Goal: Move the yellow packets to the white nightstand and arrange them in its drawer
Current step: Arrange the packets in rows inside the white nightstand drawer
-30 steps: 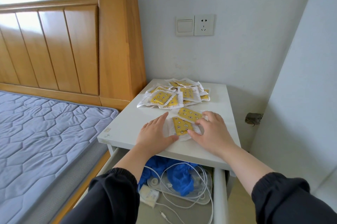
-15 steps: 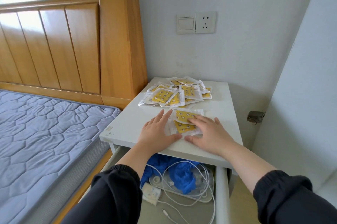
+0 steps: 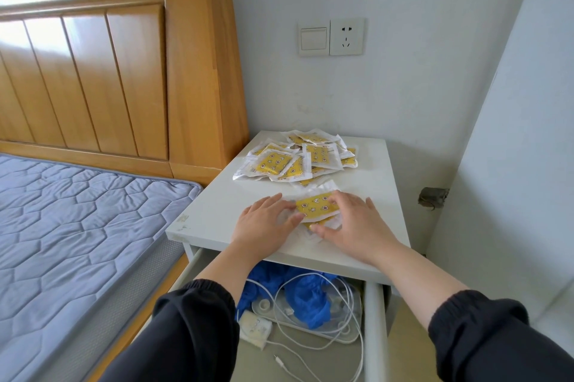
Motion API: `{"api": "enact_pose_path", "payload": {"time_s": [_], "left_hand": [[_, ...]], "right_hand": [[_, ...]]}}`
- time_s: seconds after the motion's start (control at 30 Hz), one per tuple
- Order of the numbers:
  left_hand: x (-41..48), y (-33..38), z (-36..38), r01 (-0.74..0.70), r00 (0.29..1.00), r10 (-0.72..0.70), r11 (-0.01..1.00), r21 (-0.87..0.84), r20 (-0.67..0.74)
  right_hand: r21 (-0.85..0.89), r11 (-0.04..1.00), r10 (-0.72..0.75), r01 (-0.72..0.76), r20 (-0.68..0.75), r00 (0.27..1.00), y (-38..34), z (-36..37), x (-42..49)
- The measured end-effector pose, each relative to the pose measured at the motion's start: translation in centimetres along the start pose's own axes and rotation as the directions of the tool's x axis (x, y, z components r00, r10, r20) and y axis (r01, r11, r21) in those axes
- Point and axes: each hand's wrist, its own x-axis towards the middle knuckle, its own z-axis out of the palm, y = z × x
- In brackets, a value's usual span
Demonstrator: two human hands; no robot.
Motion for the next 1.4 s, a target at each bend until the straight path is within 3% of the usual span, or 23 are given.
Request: {"api": "enact_pose_path", "payload": {"time_s": [0.1,0.2,0.37,0.6,0.73,0.83,0.93,1.1,1.23,1.33,1.4], "left_hand": [[0.1,0.2,0.0,0.021,1.0,-0.021,1.0,-0.011,-0.022],[0.2,0.4,-0.1,0.063,0.997,-0.064,0.998,-0.024,-0.036],[0.5,0.5,-0.5,0.11,0.994,-0.113,0.966,-0.236,0.002],[0.9,-0.1,-0.2,0.086,0.996,-0.085,0.995,-0.049,0.027],[0.7,-0.4,-0.3,0.03,0.999,-0.029,0.998,-0.053,0.031],[0.6,-0.5,-0.5,0.004,0.999,-0.001,0.997,-0.081,0.043],[0.5,-0.5,-0.7,-0.015,0.998,0.018,0.997,-0.072,0.053],[0.8,-0.4,-0.5,0.042,0.997,-0.038,0.997,-0.06,0.064],[1.0,-0.4,-0.5,0.098,0.995,-0.096,0.963,-0.253,0.021],[0.8,-0.5,-0.6,0.101,0.982,-0.171,0.84,-0.534,-0.083],[0.6,-0.6,-0.6,0.065,0.969,-0.192,0.804,-0.591,-0.156]], "right_hand": [[-0.09,0.996,0.027,-0.02,0.08,0.996,-0.3,-0.1,0.2],[-0.055,0.998,0.038,-0.034,0.074,0.996,-0.2,0.0,0.4],[-0.002,1.0,0.009,-0.009,0.053,0.999,0.0,0.1,0.6],[0.149,0.986,-0.065,0.069,-0.032,0.997,0.4,-0.2,0.2],[0.204,0.979,0.046,-0.013,-0.157,0.987,0.4,-0.4,0.3],[0.215,0.955,0.217,-0.204,-0.038,0.975,0.2,-0.6,0.4],[0.078,0.979,0.189,-0.19,0.022,0.982,0.0,-0.3,0.7],[0.344,0.92,0.179,-0.19,0.065,0.982,0.1,-0.7,0.5],[0.494,0.855,0.174,-0.161,0.019,0.984,-0.4,-0.7,0.2],[0.6,0.789,0.223,-0.131,-0.08,0.972,-1.9,-0.4,0.3],[0.644,0.758,0.262,-0.106,-0.152,0.953,-2.7,0.1,0.6]]}}
